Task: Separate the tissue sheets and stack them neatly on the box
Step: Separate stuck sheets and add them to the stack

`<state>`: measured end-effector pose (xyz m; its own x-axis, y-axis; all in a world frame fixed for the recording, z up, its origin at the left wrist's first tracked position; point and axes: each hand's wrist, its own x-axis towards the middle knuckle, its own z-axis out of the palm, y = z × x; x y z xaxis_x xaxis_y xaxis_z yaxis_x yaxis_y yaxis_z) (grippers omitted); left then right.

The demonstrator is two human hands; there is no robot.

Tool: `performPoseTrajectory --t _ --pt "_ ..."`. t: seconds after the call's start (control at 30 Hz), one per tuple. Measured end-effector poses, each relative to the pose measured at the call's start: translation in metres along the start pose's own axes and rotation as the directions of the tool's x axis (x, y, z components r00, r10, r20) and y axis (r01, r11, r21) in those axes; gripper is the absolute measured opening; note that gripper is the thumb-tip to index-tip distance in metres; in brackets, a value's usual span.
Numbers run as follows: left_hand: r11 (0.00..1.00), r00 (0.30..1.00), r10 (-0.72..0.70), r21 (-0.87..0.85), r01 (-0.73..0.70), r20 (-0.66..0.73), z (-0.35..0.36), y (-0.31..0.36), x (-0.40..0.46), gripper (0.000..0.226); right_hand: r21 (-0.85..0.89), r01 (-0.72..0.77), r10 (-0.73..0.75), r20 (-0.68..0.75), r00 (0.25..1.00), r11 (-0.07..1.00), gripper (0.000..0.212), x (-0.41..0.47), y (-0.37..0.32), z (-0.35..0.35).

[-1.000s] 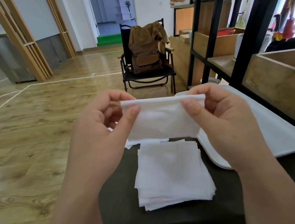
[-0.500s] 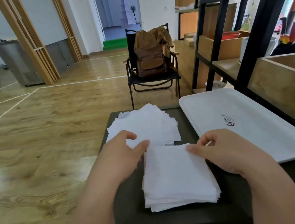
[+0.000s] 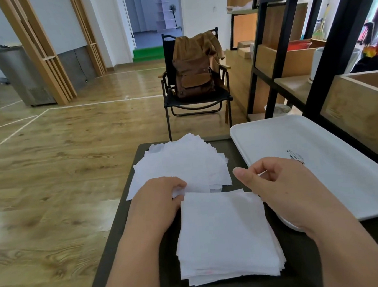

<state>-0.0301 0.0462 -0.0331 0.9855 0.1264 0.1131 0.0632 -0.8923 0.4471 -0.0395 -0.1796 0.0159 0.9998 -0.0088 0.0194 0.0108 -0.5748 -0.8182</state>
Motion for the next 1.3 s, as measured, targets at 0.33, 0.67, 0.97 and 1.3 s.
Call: performPoseTrajectory --t 0.33,0.67,0.97,1.3 --pt "0.995 1.000 -0.015 -0.095 0.017 0.022 0.000 -0.004 -0.001 0.021 0.034 0.026 -0.026 -0.003 1.000 0.999 0.041 -0.001 -0.002 0.005" --pt "1.000 1.000 -0.010 -0.028 0.010 -0.019 0.000 -0.002 -0.001 0.028 0.033 0.037 -0.036 -0.011 0.999 0.999 0.044 -0.004 -0.005 0.004" --pt "0.843 0.954 -0.109 -0.535 -0.061 -0.281 -0.017 -0.005 -0.008 0.018 0.052 0.076 -0.074 -0.046 0.996 0.996 0.039 -0.003 -0.005 0.001" --pt "0.262 0.946 -0.134 -0.931 -0.255 -0.296 -0.074 0.029 -0.033 0.017 0.211 0.240 -0.267 0.109 0.957 0.947 0.024 -0.011 -0.017 0.009"
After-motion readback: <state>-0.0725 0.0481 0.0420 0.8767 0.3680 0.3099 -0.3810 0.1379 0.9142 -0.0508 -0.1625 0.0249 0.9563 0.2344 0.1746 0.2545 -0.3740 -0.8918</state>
